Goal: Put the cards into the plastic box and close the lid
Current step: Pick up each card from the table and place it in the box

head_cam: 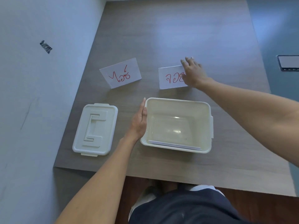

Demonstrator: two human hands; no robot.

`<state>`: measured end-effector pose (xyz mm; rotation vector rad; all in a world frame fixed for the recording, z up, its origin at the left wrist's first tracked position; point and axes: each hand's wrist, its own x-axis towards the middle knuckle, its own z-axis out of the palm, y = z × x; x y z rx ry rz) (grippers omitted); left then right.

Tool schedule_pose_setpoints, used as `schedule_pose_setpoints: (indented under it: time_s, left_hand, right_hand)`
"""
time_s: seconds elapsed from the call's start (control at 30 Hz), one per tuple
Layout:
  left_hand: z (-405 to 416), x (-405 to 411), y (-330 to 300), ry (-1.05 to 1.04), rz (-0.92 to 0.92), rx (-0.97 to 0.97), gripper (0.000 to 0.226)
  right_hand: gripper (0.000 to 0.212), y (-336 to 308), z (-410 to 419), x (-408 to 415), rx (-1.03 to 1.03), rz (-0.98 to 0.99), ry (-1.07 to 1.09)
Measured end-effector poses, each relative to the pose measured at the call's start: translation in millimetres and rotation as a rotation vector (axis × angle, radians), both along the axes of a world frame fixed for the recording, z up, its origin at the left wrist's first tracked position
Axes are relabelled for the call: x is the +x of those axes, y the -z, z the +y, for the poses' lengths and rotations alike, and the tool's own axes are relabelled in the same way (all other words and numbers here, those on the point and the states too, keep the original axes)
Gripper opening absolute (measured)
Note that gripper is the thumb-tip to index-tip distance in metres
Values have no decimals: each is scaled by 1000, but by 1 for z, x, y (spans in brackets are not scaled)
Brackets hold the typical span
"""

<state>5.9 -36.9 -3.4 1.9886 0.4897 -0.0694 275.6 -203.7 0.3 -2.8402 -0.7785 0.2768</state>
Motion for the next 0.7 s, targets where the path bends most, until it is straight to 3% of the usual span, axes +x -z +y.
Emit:
schedule_pose_setpoints:
  time_s: [0.33,0.7]
  left_hand:
    - [0,-7,6,21,-49,35,52]
    - [-3,-12,0,72,-76,30,54]
  right_hand:
    - [40,-5,2,5,-111,-196,-140]
    - [38,-51,-16,-52,242,-396,-15]
